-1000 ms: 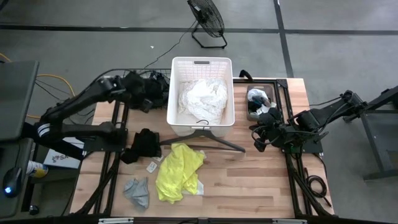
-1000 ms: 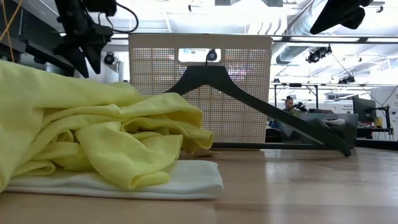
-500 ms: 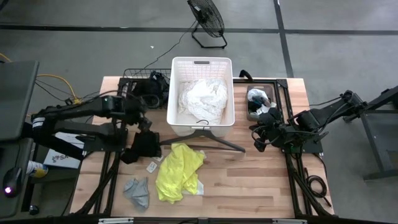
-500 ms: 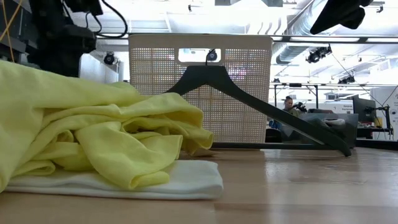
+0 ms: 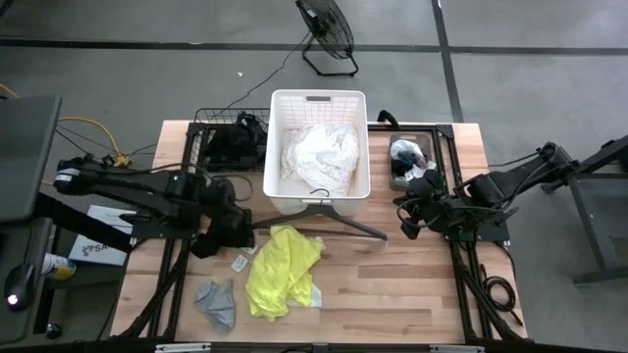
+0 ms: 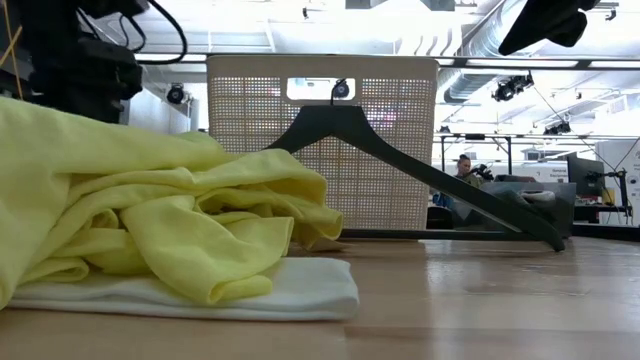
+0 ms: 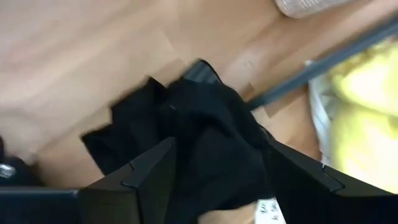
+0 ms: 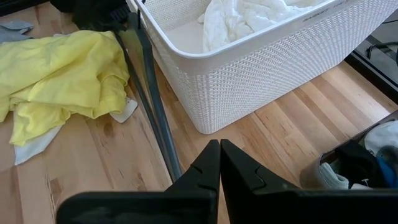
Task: Pick & Place Cloths
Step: Put the black underwear into the wire basket
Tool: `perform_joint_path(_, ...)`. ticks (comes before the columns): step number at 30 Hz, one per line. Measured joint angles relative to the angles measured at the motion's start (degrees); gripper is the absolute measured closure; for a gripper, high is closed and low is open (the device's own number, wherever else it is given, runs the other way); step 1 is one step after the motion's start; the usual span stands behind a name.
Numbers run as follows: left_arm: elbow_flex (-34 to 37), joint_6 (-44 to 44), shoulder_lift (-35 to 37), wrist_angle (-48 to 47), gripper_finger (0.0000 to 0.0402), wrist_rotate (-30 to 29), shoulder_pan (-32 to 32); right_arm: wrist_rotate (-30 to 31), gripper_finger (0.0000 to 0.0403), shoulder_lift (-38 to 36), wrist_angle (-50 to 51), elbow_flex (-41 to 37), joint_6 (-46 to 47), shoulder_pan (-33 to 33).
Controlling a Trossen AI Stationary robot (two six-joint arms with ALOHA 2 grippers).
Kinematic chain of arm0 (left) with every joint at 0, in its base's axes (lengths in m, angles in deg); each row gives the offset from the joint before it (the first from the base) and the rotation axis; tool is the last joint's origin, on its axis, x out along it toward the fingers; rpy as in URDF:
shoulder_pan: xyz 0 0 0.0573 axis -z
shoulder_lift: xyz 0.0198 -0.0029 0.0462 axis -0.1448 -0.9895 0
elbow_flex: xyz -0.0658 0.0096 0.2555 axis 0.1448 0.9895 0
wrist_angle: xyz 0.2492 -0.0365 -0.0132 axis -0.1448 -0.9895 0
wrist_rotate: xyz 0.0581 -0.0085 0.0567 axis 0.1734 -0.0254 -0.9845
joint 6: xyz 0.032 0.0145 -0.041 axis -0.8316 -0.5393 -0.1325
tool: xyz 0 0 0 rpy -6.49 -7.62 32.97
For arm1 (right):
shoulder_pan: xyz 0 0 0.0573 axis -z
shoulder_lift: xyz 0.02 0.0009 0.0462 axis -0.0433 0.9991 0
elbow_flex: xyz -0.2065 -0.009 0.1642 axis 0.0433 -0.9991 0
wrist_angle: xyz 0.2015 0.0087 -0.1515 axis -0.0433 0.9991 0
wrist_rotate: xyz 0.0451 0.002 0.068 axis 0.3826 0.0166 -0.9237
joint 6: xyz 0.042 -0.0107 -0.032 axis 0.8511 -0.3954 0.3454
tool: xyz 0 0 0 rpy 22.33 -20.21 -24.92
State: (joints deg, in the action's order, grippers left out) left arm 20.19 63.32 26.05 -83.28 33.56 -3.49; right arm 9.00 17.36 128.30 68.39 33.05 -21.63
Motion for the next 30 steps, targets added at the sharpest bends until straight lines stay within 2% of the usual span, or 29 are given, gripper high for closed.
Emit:
perform_joint_path(6,1.46,10.55,-1.15,-0.94,0.0168,-2.70,6.83,0.00,0.0400,0.01,0.00,-0.01,0.00,0.00)
perform_joint_path(14,2.07,17.69,-7.18,0.02,0.0168,-2.78,12.54,0.02,0.0400,-0.01,-0.02,-0.01,0.00,0.00)
perform_joint_path(24,2.07,18.03,-18.37,4.44,0.0168,-2.06,14.33,0.02,0.0400,-0.01,-0.02,-0.01,0.02,-0.01)
perform_joint_path(30,2.07,14.82,-22.86,7.46,0.0168,-1.74,14.33,0.02,0.0400,-0.01,-0.02,-0.01,0.02,-0.01)
